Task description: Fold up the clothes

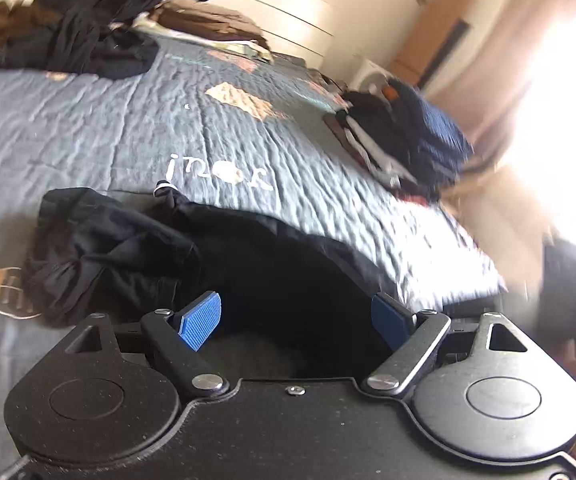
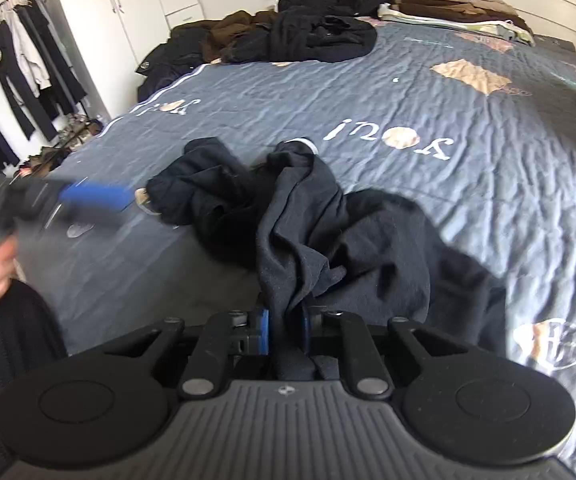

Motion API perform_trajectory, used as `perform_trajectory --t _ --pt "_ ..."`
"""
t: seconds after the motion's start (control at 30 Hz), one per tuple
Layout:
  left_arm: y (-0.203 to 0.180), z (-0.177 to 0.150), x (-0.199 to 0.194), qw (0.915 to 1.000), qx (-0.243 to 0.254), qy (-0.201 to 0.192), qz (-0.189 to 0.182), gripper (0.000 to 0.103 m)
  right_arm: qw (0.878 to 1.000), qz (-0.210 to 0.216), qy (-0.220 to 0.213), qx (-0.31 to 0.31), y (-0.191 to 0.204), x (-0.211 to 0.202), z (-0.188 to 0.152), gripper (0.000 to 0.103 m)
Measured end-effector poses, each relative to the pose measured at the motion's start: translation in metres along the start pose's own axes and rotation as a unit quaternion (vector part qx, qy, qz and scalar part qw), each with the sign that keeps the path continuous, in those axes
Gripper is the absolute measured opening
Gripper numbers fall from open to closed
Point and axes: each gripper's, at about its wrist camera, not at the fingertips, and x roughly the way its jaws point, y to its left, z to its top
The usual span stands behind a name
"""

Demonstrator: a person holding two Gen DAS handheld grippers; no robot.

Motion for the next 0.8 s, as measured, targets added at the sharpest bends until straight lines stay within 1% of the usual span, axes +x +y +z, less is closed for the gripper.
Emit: perform_trajectory --t 0.17,0.23,0.33,0.4,0.43,0.5,0.53,0.57,0.63,0.7,0.73,0.77,0.8 --pt "0.009 0.016 0.046 0.9984 -0.053 0.018 -0.008 0.082 1.000 0.021 -0.005 -0.008 0.013 -0.007 -0.013 0.013" --pt "0.012 0.016 0.059 0.9970 -0.073 0.023 -0.015 0.082 1.000 0.028 -0.004 -0.010 0.017 -0.009 -0.018 0.012" --pt "0.018 0.018 0.079 0.9938 -0.106 0.030 -0.015 0.082 0.999 0.032 -0.004 -0.013 0.020 -0.010 -0.024 0.012" --pt "0.019 0.022 0.090 0.9923 -0.119 0.033 -0.013 0.081 0.999 0.033 -0.005 -0.013 0.019 -0.010 -0.026 0.012" --pt "0.018 0.024 0.096 0.9925 -0.117 0.035 -0.006 0.078 0.999 0.031 -0.006 -0.013 0.019 -0.010 -0.027 0.012" --pt "0.015 0.027 0.107 0.9931 -0.109 0.041 0.011 0.059 1.000 0.027 -0.007 -0.015 0.021 -0.009 -0.028 0.012" --pt "0.014 0.028 0.112 0.9934 -0.104 0.047 0.019 0.029 1.000 0.022 -0.008 -0.020 0.022 -0.008 -0.028 0.012" --pt "0.013 0.029 0.117 0.9935 -0.098 0.052 0.026 0.017 1.000 0.018 -0.010 -0.023 0.023 -0.008 -0.028 0.015" --pt "0.012 0.027 0.119 0.9937 -0.096 0.051 0.027 0.010 1.000 0.011 -0.012 -0.025 0.025 -0.006 -0.027 0.018" --pt "0.006 0.025 0.110 0.9958 -0.074 0.044 0.029 0.009 1.000 0.010 -0.011 -0.018 0.025 -0.007 -0.027 0.021" --pt "0.003 0.023 0.103 0.9969 -0.062 0.039 0.029 0.009 1.000 0.012 -0.010 -0.014 0.024 -0.008 -0.026 0.027" --pt "0.003 0.021 0.094 0.9974 -0.056 0.037 0.026 0.009 1.000 0.014 -0.010 -0.008 0.022 -0.010 -0.025 0.030" --pt "0.004 0.018 0.084 0.9976 -0.054 0.036 0.021 0.009 1.000 0.019 -0.011 -0.003 0.019 -0.013 -0.024 0.036"
